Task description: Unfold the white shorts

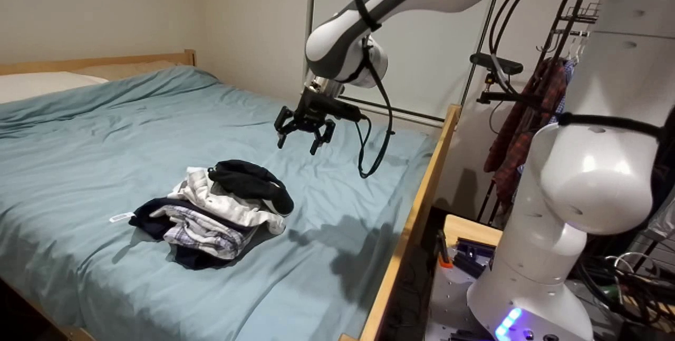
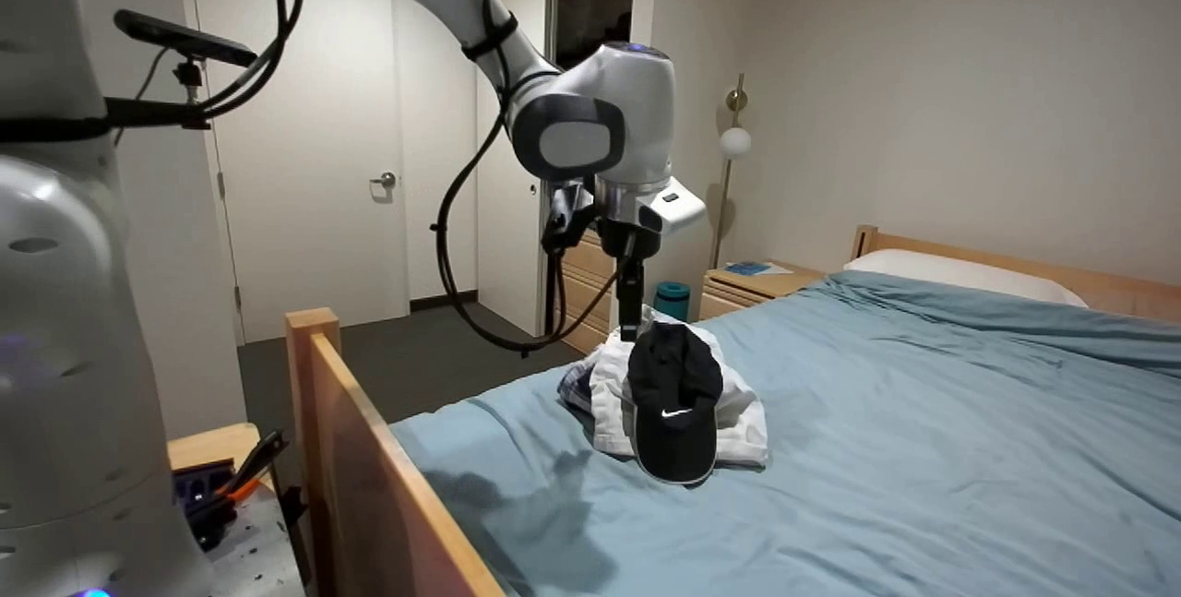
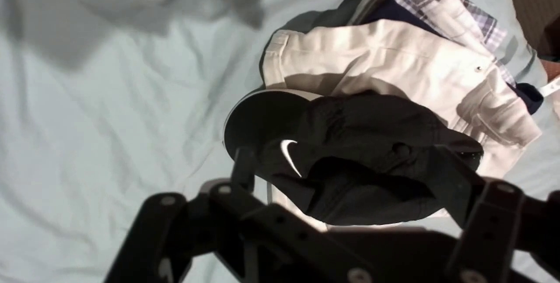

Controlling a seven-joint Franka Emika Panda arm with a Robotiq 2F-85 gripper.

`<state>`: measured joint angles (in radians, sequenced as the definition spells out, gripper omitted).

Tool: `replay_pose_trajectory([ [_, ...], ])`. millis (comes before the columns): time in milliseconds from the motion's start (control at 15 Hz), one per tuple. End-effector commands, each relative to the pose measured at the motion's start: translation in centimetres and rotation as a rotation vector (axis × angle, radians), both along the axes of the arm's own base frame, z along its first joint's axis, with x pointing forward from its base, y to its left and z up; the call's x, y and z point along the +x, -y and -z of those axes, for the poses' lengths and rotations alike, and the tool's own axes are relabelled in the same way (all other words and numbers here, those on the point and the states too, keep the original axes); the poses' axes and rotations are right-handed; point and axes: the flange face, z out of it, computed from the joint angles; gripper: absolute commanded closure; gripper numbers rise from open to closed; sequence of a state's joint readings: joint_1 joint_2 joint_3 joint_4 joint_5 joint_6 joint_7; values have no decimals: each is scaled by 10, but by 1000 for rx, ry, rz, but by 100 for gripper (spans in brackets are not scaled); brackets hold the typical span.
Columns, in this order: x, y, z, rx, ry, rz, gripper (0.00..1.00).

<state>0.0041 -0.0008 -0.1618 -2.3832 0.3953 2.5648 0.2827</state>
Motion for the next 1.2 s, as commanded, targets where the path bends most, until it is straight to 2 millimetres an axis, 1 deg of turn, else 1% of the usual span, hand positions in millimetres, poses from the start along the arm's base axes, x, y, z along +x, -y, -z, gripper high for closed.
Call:
replay_pose_trajectory([
  [0, 5, -3, 1, 2, -1, -1, 0],
  [133, 8, -4, -1, 2, 5, -2, 0],
  [200, 5, -9, -3, 1, -6, 3, 0],
  [267, 8, -22, 2, 28, -36, 4, 0],
  [333, 14, -33, 9, 39, -42, 19, 0],
  [400, 25, -46, 21, 53, -61, 65, 0],
  [533, 41, -67, 38, 105, -80, 163, 0],
  [667, 56, -78, 54, 131, -93, 269, 0],
  [800, 68, -82, 71, 125, -91, 370, 0],
  [933, 80, -81, 86, 138, -74, 472, 0],
  [1133, 98, -80, 110, 139, -9, 617, 0],
])
